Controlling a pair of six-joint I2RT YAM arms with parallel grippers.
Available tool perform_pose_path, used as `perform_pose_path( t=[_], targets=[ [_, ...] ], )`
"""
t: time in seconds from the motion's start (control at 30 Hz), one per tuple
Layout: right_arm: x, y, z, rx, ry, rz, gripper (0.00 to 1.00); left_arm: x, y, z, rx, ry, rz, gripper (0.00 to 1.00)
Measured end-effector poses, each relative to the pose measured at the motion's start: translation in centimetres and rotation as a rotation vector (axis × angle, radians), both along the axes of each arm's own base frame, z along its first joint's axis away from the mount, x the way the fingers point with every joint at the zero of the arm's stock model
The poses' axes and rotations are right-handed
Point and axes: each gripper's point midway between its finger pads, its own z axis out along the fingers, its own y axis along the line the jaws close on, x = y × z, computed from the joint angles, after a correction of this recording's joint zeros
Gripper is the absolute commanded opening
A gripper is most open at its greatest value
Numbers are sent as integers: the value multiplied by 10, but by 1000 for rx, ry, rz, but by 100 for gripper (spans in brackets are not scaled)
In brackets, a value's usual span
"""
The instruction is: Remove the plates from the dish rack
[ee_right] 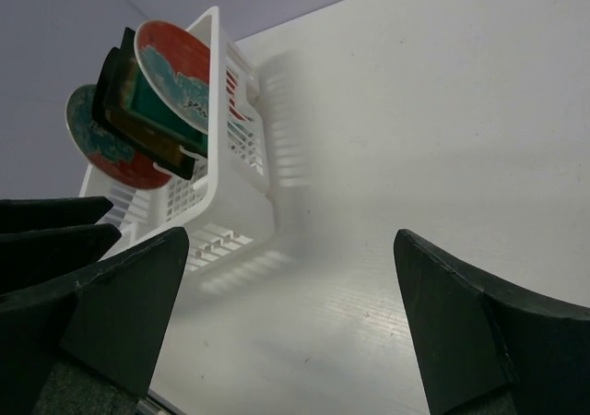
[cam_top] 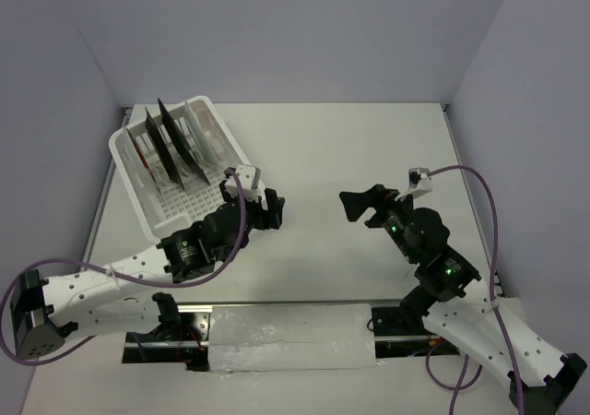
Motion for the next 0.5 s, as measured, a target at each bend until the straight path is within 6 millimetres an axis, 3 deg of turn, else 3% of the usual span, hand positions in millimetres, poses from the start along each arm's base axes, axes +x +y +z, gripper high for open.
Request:
perform_pose_path(
  t=[0.13, 0.23, 0.3, 0.37, 0.5],
  targets=[
    [0, 1, 1, 16, 6, -2, 98, 8, 18, 5, 22, 43, 122, 69],
    [1, 2, 0, 28, 15, -3, 96, 27, 30, 34, 7, 79, 220, 60],
    [2, 3, -2, 28, 22, -1, 95, 50, 49, 61, -43, 96, 320, 59],
    [3, 6, -5, 23, 33, 6, 94, 71, 84, 82, -102, 100, 457, 60],
    [4, 9, -11, 11, 50, 18, 93, 81, 142, 97, -165, 100, 657, 52]
  ],
)
